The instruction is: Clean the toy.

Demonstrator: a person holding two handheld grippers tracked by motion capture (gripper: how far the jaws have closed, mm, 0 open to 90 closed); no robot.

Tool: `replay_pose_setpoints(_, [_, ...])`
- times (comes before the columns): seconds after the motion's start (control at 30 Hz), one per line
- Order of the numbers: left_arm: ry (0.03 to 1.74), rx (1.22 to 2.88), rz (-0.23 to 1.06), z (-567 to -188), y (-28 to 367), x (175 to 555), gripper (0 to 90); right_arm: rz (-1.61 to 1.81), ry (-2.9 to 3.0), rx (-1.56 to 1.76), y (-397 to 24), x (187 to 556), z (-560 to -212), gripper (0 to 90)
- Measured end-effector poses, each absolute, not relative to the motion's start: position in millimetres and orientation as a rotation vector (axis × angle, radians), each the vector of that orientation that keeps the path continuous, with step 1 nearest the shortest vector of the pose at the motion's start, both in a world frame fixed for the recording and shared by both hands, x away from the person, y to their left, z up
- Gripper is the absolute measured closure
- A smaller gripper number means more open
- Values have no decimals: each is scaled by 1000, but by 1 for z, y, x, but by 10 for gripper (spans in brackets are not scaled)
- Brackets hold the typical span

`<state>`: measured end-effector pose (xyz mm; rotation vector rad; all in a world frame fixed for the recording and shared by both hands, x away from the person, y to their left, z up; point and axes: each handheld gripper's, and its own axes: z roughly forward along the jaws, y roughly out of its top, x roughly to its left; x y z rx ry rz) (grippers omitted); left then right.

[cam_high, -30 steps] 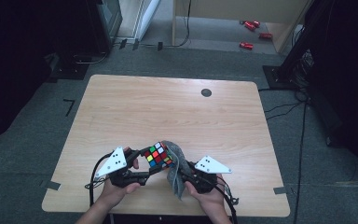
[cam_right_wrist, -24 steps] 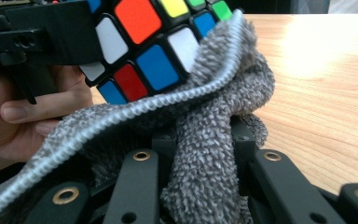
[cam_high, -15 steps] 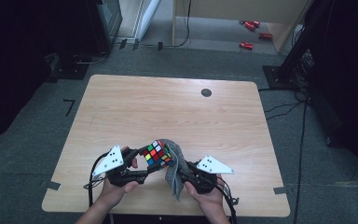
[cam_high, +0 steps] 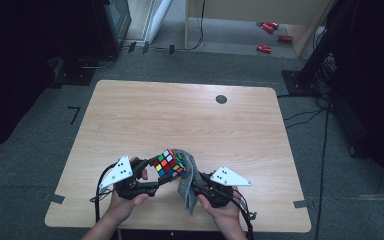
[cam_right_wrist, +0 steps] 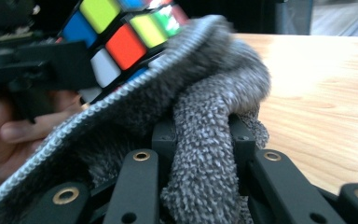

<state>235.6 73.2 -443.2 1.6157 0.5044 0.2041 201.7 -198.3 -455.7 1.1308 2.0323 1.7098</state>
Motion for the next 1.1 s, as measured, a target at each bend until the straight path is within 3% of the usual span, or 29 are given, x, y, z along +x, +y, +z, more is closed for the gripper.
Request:
replay_pose_setpoints(0.23, [522, 1629, 246, -444, 76, 238, 345, 1646, 2213, 1004, -177, 198, -465, 718])
replay_pose_setpoints(0.63, [582, 1651, 301, -446, 84, 246, 345, 1342, 1865, 1176, -243, 219, -458, 718])
replay_pose_setpoints(0.93, [605, 1676, 294, -450, 81, 248, 345, 1153, 1876, 1257, -254, 236, -483, 699])
replay_pose_setpoints(1.0, [616, 1681, 295, -451, 81, 249, 346, 1124, 1911, 1276, -253, 240, -490, 664])
replay_pose_setpoints(1.1, [629, 1681, 294, -451, 82, 250, 345, 1119, 1986, 1299, -250, 245, -497, 496])
